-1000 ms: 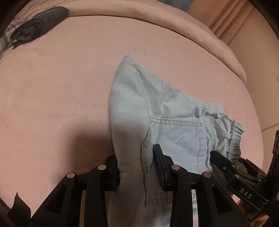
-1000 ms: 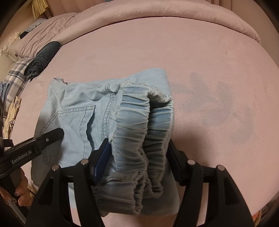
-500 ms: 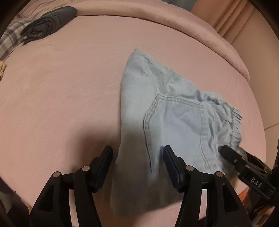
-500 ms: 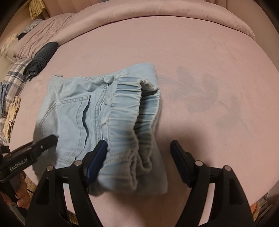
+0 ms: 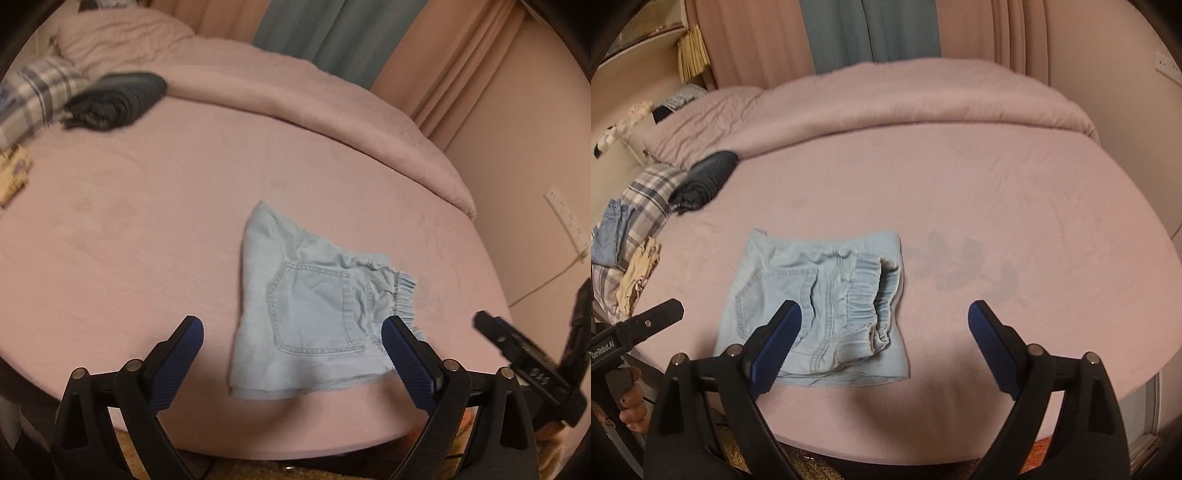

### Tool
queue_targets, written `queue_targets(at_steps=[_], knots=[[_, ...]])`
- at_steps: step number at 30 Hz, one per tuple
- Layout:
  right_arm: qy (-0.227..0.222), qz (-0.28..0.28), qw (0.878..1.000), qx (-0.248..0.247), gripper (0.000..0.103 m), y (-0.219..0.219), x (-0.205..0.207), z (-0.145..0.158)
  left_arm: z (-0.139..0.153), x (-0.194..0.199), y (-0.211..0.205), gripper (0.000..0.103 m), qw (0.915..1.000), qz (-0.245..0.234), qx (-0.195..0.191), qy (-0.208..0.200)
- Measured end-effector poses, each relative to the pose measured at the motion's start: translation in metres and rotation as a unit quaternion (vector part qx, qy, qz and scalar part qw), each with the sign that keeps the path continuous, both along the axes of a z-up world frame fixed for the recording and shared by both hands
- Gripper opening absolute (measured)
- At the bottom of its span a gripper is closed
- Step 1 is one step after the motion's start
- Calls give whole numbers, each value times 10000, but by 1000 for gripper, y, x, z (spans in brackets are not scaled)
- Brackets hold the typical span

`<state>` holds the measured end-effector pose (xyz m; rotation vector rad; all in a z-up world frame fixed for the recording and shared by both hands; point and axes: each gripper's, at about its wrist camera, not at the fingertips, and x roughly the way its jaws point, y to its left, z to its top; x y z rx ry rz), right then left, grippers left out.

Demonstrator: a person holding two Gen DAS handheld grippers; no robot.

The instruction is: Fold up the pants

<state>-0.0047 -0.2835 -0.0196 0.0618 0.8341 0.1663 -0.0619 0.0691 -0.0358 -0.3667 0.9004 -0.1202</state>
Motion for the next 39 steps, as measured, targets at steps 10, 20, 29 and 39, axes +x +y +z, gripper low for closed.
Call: queue_targets(at_steps=[10,20,29,39], knots=[[-202,187,9996,54,96,13,-10,9,10,-2,-20,98,9989,-73,453,-112],[-63,333,9994,40,97,20,-17,-1,0,-6,-42,99,9972,-348,655,91],[18,395,9992,100,97,22,-18,-7,-5,-6,-51,99,9946,-293,956,262],[45,464,9989,72,97,27,-16,-8,-7,-7,-50,99,9935,-224,1065,331]])
